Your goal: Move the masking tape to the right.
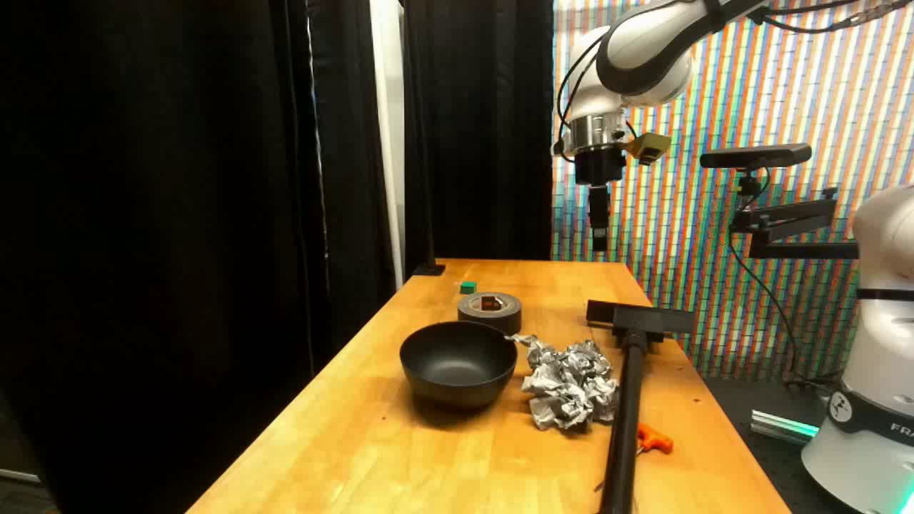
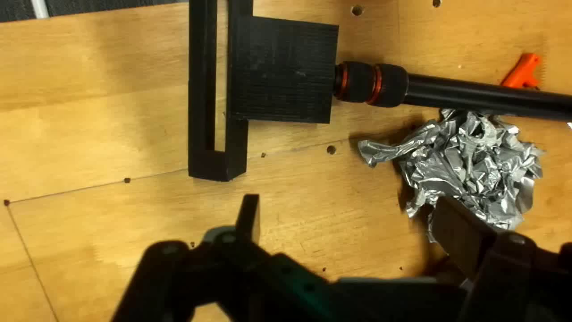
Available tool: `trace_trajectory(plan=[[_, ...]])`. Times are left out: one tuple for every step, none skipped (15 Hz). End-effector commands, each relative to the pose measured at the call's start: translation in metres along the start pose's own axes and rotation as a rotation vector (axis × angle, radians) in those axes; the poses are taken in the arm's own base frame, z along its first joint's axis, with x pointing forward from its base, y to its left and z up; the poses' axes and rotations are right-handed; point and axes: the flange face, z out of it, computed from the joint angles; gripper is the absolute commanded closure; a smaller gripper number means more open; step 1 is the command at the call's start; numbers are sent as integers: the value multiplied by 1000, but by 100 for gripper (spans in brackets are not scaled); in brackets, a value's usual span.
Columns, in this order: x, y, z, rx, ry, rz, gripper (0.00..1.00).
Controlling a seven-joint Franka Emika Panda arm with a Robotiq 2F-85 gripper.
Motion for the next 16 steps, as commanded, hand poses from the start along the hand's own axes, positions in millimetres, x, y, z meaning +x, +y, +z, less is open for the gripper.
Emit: trace_trajectory(plan=[[1, 0, -2, -1, 3, 0, 0], [1, 1, -4, -2, 7, 0, 0], [1, 1, -5, -3, 9, 0, 0], [1, 1, -5, -3, 9, 0, 0], [1, 1, -5, -3, 10, 0, 0], [1, 1, -5, -3, 10, 0, 0], [1, 1, -5, -3, 10, 0, 0], [1, 1, -5, -3, 10, 0, 0], [1, 1, -5, -3, 10, 0, 0], [1, 1, -5, -3, 10, 0, 0], [1, 1, -5, -3, 10, 0, 0], [1, 1, -5, -3, 10, 0, 0], [1, 1, -5, -3, 10, 0, 0], [1, 1, -5, -3, 10, 0, 0], [4, 0, -8, -11, 12, -4, 0], [7, -2, -12, -22, 15, -14, 0]])
